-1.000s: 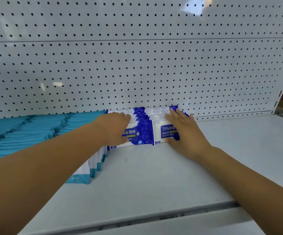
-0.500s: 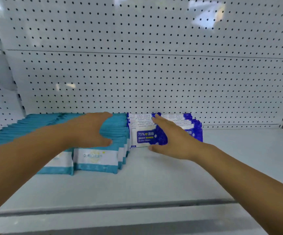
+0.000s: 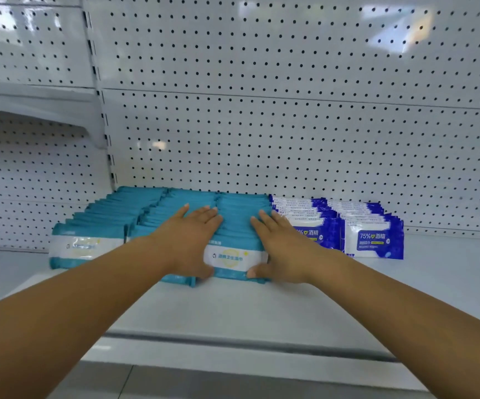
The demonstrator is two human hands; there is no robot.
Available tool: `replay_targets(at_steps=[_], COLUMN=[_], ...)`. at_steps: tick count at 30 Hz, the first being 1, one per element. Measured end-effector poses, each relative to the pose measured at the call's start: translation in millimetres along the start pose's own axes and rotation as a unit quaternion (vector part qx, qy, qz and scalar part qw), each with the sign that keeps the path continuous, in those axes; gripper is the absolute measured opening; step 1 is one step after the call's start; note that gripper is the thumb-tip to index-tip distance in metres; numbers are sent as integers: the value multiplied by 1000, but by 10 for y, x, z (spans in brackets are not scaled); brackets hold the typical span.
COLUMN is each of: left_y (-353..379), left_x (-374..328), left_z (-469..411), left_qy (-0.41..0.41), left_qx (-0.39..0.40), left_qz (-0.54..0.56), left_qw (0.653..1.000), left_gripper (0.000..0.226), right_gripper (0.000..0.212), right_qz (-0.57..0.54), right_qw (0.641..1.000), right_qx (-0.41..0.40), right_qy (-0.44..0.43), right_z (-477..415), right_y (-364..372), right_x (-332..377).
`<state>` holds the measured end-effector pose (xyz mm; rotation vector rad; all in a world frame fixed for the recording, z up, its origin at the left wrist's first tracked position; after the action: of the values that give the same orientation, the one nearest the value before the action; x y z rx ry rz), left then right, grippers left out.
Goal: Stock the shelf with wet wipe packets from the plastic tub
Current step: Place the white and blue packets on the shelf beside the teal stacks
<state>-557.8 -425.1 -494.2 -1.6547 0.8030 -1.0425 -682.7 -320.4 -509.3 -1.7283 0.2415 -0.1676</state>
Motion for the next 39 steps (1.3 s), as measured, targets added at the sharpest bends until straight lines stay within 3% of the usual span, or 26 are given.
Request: replay_targets(at_steps=[11,20,25,29,32,35,39], left_y=[7,5,-16,-159,-180,-31,182], left_x=[-79,-123,-61,312,722,1070,1131], left_z=[-172,-148,-77,138,341,488,613], left_qy=[40,51,58,2,-57,-92,-74], left_qx=[-17,-23,-43,-65,-19,57,81], left_qz=[-51,-74,-30,80,106,64,25], left_qw=[998,996,997,995,993,992,994], left_gripper=[92,103,104,108,109,123,125], right_gripper=[108,119,121,117,108,108,119], right_qz=[-66,-236,-213,-198,-171,-163,-3], right_qw=[997,968,974,977,983,986,999], right_qx=[-33,-71,-42,-48,-55,-37,-28], right_qy=[-29,47,64,59,40,1,-45], right_z=[-109,82,96,146,57,-140,-392], right_y=[22,92,25,-144,-285,-210,-44], right_x=[0,15,-62,24,343,816,1301])
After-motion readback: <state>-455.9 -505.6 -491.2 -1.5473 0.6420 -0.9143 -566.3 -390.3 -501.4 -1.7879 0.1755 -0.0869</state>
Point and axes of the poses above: each hand's wrist, its own z-axis away from the middle knuckle, its own y-axis out of the palm, x = y × z, the point moved 7 cm from there along -z, towards the middle knuckle, and after that the axes turned 6 degrees about -x, right-handed, at the moved point
